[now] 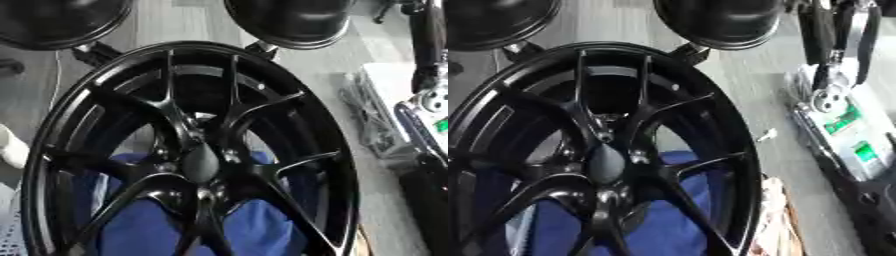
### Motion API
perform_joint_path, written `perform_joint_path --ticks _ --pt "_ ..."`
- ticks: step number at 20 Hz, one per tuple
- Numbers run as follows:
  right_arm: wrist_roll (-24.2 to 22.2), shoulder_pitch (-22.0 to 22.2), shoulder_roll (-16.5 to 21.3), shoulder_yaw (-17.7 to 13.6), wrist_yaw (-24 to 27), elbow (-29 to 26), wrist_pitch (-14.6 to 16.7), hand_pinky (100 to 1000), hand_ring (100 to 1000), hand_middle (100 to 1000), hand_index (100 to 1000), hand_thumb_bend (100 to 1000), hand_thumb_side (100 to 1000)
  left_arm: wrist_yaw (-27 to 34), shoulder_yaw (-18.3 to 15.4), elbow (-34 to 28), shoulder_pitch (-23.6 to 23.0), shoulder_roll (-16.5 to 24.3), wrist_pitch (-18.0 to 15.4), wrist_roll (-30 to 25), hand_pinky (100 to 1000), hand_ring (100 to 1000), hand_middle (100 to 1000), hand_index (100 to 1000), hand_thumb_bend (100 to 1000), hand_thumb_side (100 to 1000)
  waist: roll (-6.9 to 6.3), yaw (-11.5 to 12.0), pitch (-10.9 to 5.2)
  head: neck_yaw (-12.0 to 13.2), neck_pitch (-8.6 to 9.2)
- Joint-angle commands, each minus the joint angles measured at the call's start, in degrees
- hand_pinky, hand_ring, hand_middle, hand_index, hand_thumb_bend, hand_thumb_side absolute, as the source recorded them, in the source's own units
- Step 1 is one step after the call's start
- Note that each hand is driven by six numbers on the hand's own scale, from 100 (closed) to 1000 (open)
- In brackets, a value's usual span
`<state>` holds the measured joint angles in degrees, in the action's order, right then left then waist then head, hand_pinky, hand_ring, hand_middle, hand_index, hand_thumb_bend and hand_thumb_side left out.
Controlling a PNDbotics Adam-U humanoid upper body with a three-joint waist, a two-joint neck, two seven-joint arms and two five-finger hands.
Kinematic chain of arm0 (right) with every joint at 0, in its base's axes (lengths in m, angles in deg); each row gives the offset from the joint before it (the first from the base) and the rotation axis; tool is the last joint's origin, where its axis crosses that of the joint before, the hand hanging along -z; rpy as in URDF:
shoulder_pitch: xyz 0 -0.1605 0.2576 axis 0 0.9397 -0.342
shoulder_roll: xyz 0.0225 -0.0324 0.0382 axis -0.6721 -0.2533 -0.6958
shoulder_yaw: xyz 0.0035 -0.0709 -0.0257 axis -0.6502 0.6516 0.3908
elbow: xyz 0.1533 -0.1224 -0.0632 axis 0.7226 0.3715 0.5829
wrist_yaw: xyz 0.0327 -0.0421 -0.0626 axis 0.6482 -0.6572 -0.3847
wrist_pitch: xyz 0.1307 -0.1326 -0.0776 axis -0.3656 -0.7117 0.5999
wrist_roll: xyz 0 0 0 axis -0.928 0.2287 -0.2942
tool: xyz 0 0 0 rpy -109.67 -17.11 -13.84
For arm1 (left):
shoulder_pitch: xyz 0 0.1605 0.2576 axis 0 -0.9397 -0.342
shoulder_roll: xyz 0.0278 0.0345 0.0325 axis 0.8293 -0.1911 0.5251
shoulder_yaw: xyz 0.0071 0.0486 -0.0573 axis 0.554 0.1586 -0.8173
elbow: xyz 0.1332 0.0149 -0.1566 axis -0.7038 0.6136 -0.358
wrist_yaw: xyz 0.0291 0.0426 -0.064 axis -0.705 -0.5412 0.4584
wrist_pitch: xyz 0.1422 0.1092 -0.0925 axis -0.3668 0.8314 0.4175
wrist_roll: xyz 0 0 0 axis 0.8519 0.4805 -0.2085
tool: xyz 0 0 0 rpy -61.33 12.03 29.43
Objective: Pull the pin out of the wheel hub.
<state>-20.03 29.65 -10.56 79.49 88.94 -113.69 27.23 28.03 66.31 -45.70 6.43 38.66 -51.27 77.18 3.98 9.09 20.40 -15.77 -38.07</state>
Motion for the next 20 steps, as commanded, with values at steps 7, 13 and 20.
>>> perform_joint_path --ticks 7,13,20 --pt "1.2 -0.6 1.0 -0.5 -0.7 -0.4 -1.2 670 652 552 673 100 664 0.2 -1.4 -1.4 0.4 1.1 -0.2 -2.3 907 840 839 850 206 223 -0.46 0.0 -1.62 -0.2 0.73" --pt "1.2 -0.7 1.0 -0.5 -0.7 -0.4 -1.2 669 652 552 672 100 665 0.2 -1.5 -1.4 0.5 0.9 0.5 -3.4 900 835 821 827 212 116 -0.33 0.1 -1.74 -0.2 0.98" --pt "1.2 -0.7 0.9 -0.4 -0.7 -0.4 -1.4 668 651 551 671 100 666 1.3 -1.6 -1.9 0.6 0.7 0.4 -4.0 896 815 792 820 197 124 -0.29 0.3 -1.84 -0.2 1.05"
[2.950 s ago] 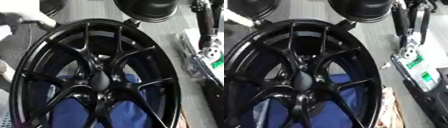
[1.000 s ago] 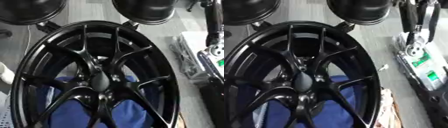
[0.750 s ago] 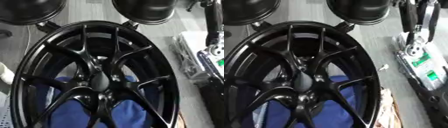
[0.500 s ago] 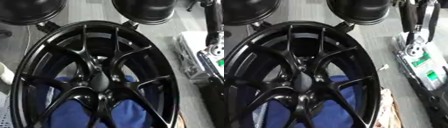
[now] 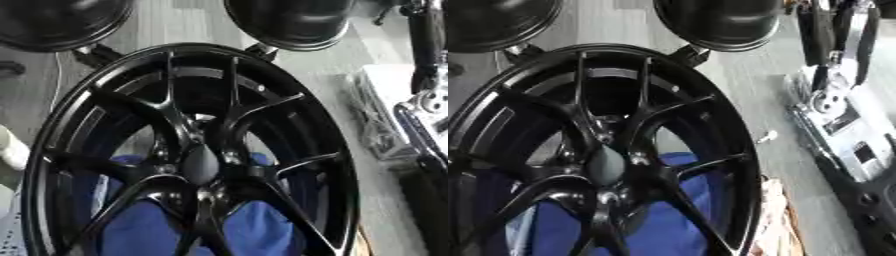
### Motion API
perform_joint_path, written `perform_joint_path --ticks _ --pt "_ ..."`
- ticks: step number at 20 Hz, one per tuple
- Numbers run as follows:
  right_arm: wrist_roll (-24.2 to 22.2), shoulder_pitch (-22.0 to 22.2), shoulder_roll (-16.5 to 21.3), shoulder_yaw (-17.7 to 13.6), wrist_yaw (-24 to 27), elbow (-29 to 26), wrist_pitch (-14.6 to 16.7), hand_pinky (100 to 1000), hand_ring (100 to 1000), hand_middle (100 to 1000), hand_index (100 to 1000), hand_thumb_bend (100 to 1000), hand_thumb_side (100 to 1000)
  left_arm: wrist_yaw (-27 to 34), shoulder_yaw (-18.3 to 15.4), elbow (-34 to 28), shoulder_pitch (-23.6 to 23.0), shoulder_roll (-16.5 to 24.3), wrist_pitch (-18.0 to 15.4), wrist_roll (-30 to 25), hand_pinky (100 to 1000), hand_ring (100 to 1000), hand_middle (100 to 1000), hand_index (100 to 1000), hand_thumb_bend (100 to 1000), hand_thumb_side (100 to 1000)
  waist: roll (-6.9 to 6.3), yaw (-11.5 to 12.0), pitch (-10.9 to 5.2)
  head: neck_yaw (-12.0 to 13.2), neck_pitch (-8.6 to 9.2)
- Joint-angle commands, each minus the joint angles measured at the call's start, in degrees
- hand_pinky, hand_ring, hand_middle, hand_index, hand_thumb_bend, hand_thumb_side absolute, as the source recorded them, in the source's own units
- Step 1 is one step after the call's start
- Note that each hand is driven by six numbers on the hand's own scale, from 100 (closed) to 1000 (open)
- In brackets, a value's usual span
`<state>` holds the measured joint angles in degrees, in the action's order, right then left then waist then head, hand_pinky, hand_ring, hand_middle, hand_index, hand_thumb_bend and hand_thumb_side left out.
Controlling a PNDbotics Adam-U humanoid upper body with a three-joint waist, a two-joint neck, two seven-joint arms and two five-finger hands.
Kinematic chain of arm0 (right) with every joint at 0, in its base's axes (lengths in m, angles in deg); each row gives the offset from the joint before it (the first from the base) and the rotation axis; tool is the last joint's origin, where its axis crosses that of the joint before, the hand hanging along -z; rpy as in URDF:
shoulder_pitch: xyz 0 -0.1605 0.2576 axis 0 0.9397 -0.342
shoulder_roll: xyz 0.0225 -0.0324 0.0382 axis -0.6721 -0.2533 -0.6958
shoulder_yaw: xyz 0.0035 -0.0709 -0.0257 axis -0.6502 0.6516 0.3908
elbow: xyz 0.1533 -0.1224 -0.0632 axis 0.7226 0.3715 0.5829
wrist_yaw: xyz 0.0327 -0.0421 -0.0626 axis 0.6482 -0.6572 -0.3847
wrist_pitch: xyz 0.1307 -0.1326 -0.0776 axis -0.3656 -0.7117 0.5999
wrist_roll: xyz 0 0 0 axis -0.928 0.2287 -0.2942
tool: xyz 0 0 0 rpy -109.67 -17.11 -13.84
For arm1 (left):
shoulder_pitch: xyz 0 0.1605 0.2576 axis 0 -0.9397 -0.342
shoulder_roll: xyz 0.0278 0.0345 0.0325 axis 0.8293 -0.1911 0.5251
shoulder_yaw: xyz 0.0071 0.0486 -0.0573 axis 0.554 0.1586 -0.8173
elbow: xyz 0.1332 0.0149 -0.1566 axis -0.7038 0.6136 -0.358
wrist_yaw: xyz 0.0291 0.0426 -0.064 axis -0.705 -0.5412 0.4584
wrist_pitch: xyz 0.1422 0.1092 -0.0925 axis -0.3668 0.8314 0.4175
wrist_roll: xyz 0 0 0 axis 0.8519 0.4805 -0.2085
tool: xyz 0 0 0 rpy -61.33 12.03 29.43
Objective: Pull the pin out of the wheel hub.
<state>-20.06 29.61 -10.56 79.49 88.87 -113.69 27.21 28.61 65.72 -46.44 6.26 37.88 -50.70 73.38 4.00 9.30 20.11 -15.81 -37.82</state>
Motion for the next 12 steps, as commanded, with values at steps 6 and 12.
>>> perform_joint_path --ticks 6,12 --pt "1.1 -0.8 1.0 -0.4 -0.8 -0.4 -1.5 667 650 551 671 100 663 4.1 -1.8 -3.0 0.6 1.0 -0.5 2.9 908 782 756 791 100 483 -0.24 0.1 -1.64 -0.2 0.60" --pt "0.5 -1.4 1.7 -0.6 -1.4 -0.4 -1.7 668 651 552 673 100 653 18.9 -5.0 -13.0 -3.4 0.0 -3.3 12.2 906 725 696 764 100 659 0.01 0.1 -1.62 -0.3 0.43"
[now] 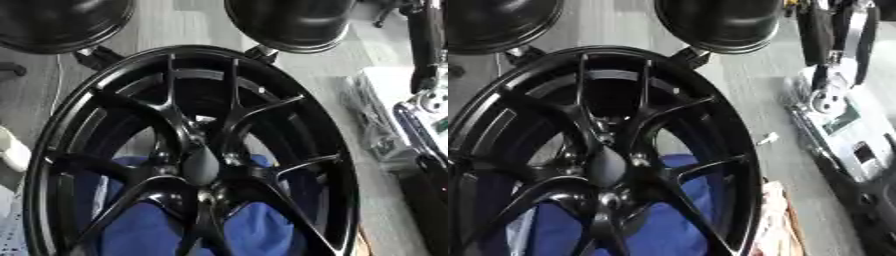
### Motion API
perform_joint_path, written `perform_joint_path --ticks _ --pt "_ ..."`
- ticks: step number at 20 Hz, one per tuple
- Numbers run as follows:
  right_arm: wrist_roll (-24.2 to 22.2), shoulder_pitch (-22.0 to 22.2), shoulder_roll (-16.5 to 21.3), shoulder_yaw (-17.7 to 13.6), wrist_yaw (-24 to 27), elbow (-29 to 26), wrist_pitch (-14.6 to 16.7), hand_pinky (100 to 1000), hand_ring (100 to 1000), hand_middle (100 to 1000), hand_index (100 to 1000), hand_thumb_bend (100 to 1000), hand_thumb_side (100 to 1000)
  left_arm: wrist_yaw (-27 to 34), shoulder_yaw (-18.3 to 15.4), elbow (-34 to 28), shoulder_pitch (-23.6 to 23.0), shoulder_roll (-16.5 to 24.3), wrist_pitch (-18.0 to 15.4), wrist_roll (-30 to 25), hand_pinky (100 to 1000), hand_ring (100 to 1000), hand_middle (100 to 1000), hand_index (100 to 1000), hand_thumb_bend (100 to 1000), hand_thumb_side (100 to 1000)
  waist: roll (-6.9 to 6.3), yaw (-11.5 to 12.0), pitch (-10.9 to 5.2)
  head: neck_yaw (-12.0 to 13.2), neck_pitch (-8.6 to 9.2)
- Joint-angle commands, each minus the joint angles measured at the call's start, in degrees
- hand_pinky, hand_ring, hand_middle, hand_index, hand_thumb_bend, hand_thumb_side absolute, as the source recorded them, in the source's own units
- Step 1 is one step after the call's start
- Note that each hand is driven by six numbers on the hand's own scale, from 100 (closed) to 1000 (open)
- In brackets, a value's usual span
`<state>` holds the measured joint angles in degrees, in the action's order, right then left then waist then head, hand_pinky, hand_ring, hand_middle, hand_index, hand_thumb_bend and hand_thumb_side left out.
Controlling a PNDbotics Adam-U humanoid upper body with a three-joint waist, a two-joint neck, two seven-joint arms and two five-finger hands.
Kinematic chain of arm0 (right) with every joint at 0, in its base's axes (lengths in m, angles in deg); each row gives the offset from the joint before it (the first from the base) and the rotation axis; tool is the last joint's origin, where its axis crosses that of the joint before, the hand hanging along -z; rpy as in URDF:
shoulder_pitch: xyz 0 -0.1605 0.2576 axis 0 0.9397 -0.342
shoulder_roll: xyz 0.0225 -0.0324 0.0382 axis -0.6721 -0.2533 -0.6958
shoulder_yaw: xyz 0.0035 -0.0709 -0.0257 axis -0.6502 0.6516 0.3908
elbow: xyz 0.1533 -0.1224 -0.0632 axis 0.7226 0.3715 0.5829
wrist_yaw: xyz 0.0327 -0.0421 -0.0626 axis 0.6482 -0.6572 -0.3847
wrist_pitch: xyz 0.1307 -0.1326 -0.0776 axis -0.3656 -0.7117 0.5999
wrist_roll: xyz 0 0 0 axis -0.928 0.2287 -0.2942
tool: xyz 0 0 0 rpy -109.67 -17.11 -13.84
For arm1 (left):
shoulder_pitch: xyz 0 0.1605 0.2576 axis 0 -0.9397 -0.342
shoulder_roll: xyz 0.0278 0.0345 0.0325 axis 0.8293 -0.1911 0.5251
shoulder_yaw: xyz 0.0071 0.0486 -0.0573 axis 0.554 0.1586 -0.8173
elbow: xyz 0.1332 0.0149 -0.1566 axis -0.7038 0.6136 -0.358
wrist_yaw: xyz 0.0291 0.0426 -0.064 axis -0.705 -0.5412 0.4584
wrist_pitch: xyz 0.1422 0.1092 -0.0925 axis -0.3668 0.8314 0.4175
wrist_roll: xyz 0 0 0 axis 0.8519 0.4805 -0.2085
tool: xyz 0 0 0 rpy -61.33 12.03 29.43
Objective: Pull the pin out of the wheel hub.
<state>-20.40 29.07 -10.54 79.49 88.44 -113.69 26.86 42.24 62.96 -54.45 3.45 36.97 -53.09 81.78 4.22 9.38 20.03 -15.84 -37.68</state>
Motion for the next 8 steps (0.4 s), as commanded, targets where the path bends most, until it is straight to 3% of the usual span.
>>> perform_joint_path --ticks 1,4,8 --pt "0.8 -1.0 1.7 -0.6 -1.2 -0.4 -1.4 668 651 553 674 100 653 7.5 -2.8 -7.9 -1.8 0.5 -1.4 5.7 908 723 694 761 100 660 -0.15 0.0 -1.50 -0.3 0.25" --pt "0.5 -1.4 1.8 -0.7 -1.6 -0.4 -1.8 668 652 554 674 100 652 12.5 -4.1 -17.0 -6.2 -1.7 -2.8 10.9 914 725 696 764 100 681 0.01 0.0 -1.33 0.1 0.31" --pt "0.3 -1.8 1.4 -0.7 -2.0 -0.4 -2.1 667 653 556 676 100 651 17.1 -4.7 -26.8 -11.7 -6.6 -4.3 13.7 923 720 692 763 100 700 0.48 0.0 -1.11 0.4 0.27"
